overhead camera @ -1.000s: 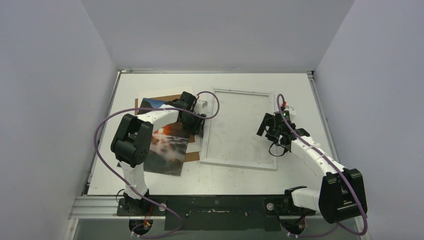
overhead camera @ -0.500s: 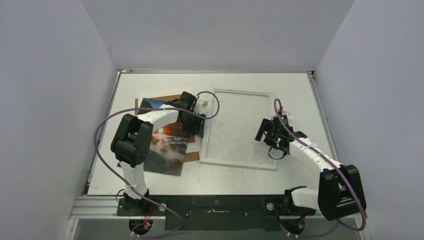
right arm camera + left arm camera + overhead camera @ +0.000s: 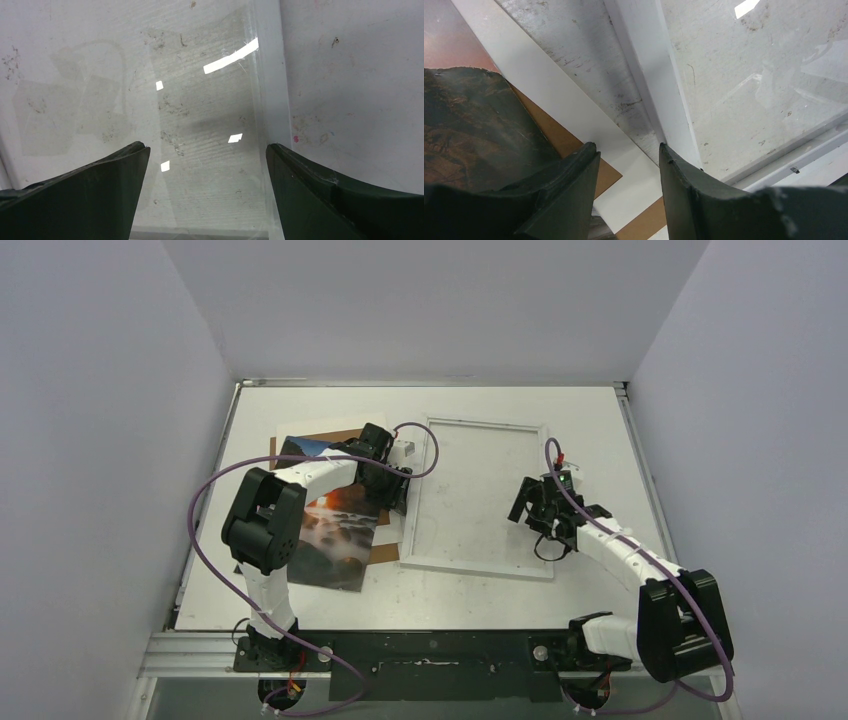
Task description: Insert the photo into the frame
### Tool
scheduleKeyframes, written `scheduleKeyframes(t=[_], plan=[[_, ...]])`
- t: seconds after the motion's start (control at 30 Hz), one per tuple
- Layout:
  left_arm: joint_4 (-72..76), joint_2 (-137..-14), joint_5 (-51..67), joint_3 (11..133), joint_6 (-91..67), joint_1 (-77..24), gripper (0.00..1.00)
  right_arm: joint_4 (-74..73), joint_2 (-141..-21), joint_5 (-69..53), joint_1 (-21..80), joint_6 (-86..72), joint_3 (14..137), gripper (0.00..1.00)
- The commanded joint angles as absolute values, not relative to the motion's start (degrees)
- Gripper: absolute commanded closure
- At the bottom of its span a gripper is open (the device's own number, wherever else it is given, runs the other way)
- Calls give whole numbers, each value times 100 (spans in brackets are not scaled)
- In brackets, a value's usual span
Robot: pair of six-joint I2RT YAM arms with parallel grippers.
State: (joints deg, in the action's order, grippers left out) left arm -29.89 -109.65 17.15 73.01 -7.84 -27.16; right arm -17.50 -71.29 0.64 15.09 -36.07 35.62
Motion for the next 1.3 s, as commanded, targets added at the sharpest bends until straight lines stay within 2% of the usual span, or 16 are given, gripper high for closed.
scheduleKeyframes(t=[0.0, 0.77, 1.07, 1.27], plan=[[-2750, -11014, 1955, 7394, -853, -2742, 54, -1558, -7291, -324, 1688, -3934, 3391, 11], [-2754, -11076, 1962, 7459, -864, -2795, 54, -1709, -7379, -220, 2062, -3911, 3652, 11], [-2849, -11030, 1983, 7496, -826, -2747, 54, -2246, -7292, -241, 2048, -3604, 4286, 10], [-2903, -10940, 2089, 7539, -844, -2708, 54, -1946, -7494, -479, 2200, -3705, 3984, 11]])
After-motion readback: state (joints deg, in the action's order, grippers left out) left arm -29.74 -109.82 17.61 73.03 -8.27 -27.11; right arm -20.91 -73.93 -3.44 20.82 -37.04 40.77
